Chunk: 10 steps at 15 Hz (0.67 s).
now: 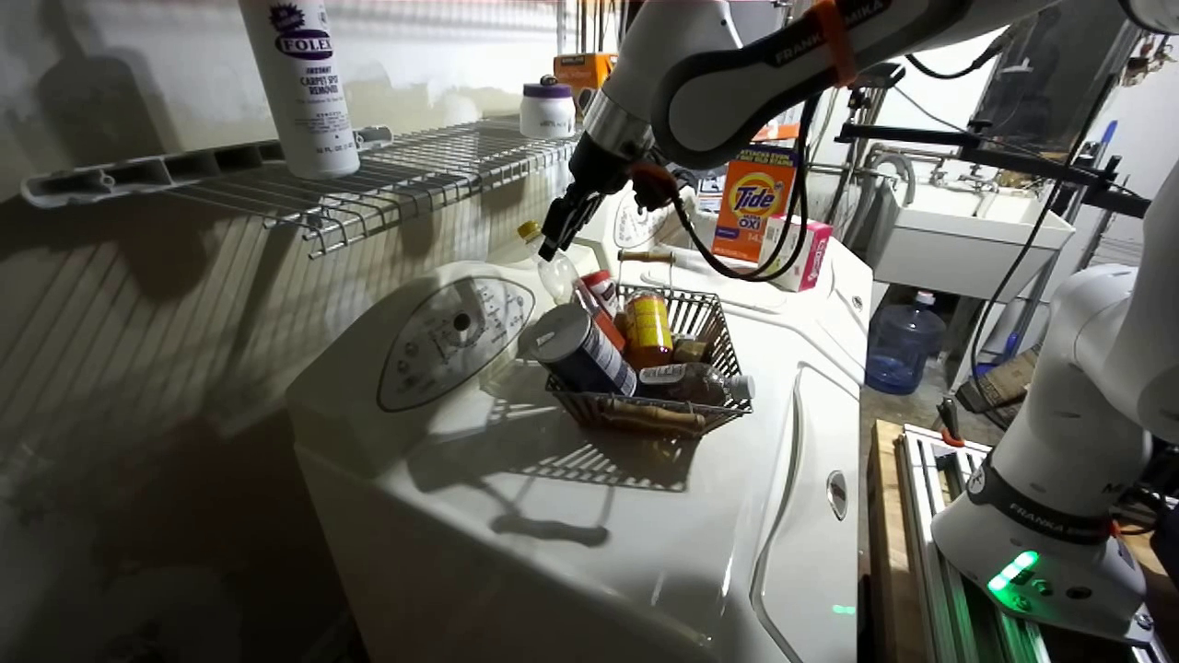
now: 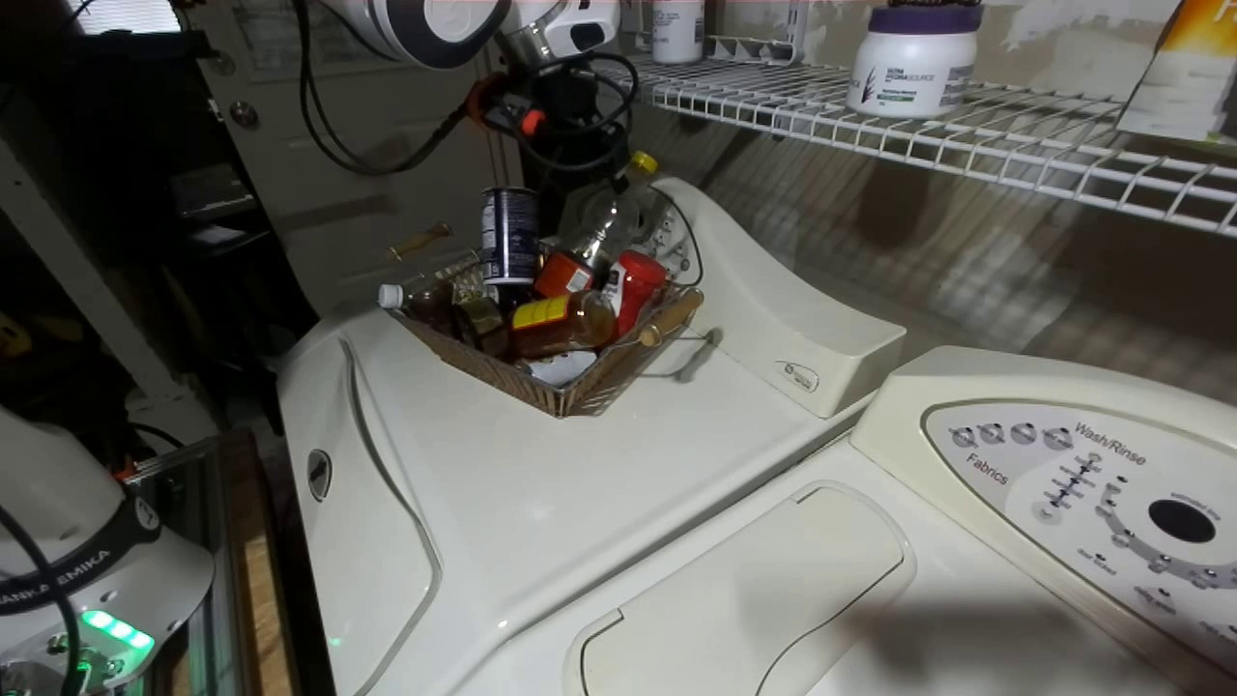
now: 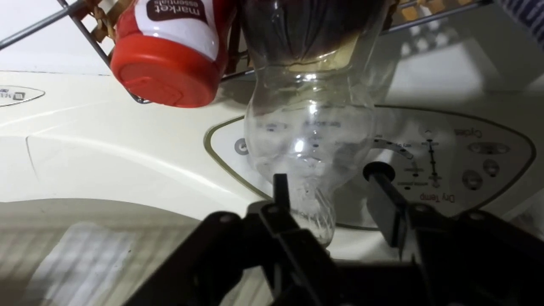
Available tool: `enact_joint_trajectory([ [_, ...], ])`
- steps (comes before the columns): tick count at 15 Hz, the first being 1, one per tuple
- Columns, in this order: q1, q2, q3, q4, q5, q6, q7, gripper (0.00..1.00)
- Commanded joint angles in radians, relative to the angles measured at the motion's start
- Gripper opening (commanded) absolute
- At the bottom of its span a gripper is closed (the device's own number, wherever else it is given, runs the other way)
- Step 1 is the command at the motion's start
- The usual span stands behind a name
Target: Remove the bottle with black contents from the basket on the washing machine and then put it on the rack
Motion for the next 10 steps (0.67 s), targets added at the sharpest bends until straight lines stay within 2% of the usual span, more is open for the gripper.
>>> enact_joint_trajectory([
  [1, 0.009, 0.041, 0.003, 0.022, -0.042, 0.037, 0.049, 0.84],
  [3, 0.011, 0.052, 0.003, 0.024, -0.061, 0.047, 0.065, 0.98],
  [7, 0.016, 0.075, -0.002, 0.028, -0.102, 0.063, 0.095, 1.0],
  [8, 0.018, 0.077, -0.005, 0.028, -0.118, 0.065, 0.114, 0.75],
  [9, 0.018, 0.076, -0.006, 0.027, -0.127, 0.066, 0.121, 0.75],
  [10, 0.02, 0.071, -0.008, 0.026, -0.144, 0.063, 0.136, 0.68],
])
